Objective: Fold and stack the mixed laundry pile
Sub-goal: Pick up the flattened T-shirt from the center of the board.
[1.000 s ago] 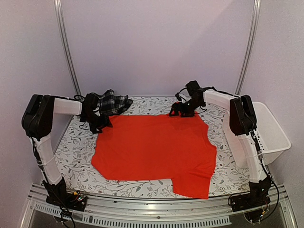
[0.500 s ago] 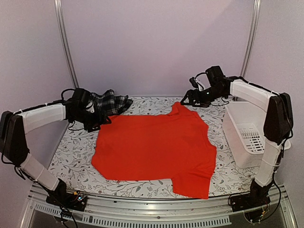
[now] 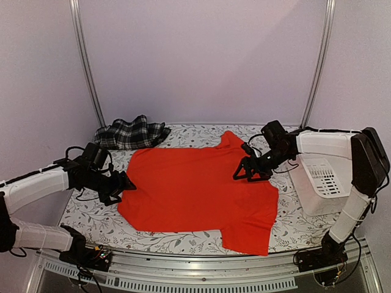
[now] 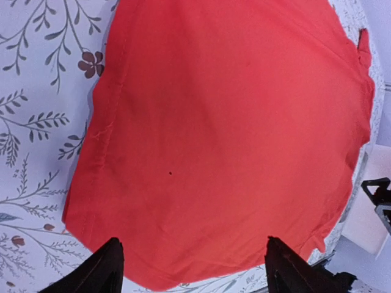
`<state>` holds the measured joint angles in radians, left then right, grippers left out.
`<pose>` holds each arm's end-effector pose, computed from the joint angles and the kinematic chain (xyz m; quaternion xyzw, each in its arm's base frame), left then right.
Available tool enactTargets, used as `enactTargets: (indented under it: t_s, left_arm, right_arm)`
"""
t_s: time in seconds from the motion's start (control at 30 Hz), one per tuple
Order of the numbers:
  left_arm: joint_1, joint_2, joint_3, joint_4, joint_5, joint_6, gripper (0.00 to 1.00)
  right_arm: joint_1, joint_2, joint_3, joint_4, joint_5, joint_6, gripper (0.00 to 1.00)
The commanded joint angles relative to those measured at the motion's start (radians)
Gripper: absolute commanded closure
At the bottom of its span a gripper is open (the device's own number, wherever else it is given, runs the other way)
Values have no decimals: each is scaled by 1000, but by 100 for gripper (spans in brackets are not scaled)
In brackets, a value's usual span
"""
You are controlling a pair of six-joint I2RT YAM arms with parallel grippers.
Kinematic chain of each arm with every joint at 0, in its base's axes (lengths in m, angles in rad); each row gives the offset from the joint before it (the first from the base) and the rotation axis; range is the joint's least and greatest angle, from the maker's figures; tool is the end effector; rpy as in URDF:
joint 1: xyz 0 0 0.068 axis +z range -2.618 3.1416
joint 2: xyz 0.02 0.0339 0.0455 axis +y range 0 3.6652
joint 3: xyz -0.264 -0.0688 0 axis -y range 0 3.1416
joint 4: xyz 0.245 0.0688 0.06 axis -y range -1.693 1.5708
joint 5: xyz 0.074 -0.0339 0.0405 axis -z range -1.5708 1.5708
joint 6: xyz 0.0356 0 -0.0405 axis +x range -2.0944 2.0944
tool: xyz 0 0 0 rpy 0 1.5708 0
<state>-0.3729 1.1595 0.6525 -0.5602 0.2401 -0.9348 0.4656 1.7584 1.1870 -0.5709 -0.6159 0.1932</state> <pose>0.1926 -0.0845 0.1939 -0.2379 0.9321 -0.2425 0.1258 0.3040 0.1758 0.1971 -0.1903 0.9138 0.3458 0.0959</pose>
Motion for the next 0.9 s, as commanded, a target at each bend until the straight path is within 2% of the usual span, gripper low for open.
enactTargets:
  t_s: [0.0,0.1,0.23,0.37,0.47,0.67,0.87]
  left_arm:
    - [-1,-151,-100,-55,10,-216,21]
    - [-1,-196,-193,-36,25,-289,22]
    - [-2,-180,-263,17,44,-348,25]
    - [-1,-144,-260,63,32,-353,27]
    - [-9,-85,-210,116,32,-324,34]
    - [-61,160,53,245,63,-173,40]
    - [-189,502,539,141,63,18,37]
  right_arm:
    - [27,-156,-86,14,-45,55,8]
    - [27,-207,-105,-6,-25,45,9]
    - [27,-177,-68,-6,-50,34,9]
    - [27,-138,-51,8,-59,34,9]
    - [27,-129,-49,12,-64,33,9]
    - [22,-123,-46,0,-53,15,9]
    - [6,-125,-49,-3,-47,6,8]
